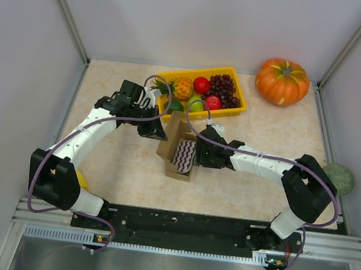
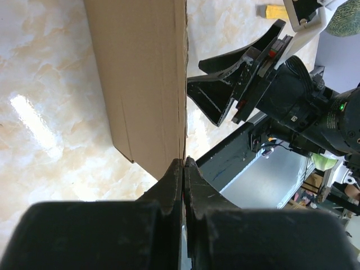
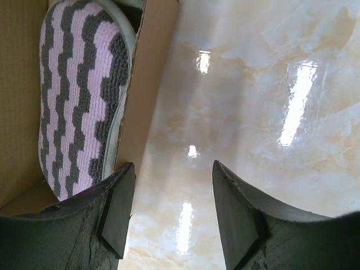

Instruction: Unpack the express box

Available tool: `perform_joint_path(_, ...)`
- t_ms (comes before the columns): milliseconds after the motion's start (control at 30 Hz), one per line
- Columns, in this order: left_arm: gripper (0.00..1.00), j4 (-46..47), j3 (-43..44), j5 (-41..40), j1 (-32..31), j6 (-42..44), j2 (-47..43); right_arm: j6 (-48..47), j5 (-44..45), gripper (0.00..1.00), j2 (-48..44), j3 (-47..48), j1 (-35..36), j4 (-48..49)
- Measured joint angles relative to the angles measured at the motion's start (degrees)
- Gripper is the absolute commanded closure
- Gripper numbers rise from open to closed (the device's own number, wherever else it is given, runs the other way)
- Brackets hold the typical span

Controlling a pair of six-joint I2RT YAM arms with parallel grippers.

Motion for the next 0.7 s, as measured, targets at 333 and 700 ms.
perform_joint_path(333,1.0,1.3,-5.0,6.9,3.8,-1.2,-1.6,0.1,0.3,0.44,-0.1,-0.3,-2.2,0.0)
perform_joint_path(700,1.0,3.8,-13.3,4.3,7.5,3.3,-7.6,-0.4,0.1,0.44,1.6,0.4,-3.2,-0.4)
